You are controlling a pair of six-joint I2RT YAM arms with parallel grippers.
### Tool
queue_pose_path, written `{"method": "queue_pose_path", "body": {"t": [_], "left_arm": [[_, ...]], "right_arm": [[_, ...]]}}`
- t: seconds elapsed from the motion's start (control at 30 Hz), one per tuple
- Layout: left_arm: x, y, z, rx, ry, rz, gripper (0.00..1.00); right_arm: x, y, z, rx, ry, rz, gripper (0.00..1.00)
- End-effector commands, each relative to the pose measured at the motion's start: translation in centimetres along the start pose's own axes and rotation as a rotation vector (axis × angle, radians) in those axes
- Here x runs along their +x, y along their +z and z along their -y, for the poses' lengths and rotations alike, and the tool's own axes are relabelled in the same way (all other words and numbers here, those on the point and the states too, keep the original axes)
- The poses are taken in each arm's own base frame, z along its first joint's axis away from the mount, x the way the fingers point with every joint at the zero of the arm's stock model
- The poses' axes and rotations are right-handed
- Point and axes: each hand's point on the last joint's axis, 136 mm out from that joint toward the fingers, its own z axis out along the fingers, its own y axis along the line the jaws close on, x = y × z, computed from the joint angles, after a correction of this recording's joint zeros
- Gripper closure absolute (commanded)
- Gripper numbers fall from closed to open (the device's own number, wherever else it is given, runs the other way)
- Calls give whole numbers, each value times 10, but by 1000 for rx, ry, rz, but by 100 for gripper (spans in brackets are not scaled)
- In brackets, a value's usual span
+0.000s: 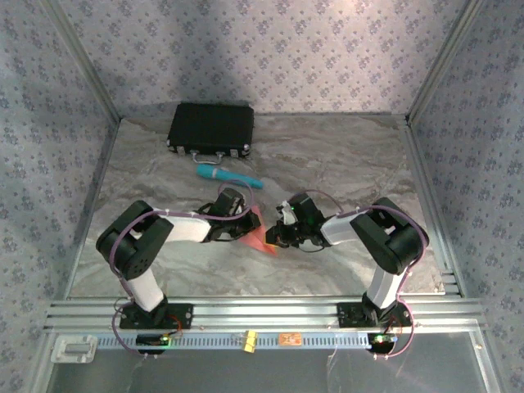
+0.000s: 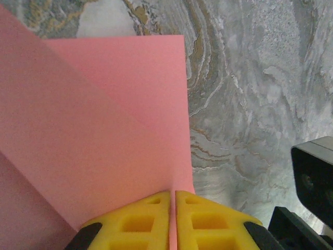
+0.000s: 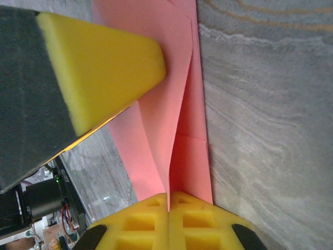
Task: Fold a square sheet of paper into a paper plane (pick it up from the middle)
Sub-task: Fourth fold the wing at the center of the table.
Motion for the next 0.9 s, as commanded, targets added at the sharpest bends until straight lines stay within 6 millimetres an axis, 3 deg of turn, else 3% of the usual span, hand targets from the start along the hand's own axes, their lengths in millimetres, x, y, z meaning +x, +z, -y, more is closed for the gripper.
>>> {"method": "queue_pose_path", "body": {"t": [0.0,0.3,0.87], "left_arm": [[7,5,-7,-25,13,-43,90],[9,4,-21,-58,2,-45,91],[11,9,-25,-62,-2,-58,91]], "right_arm": [[23,1,43,145,107,-61,98],[27,-8,27,117,65,-83,92],[41,-17,27,131,41,-132,84]]}}
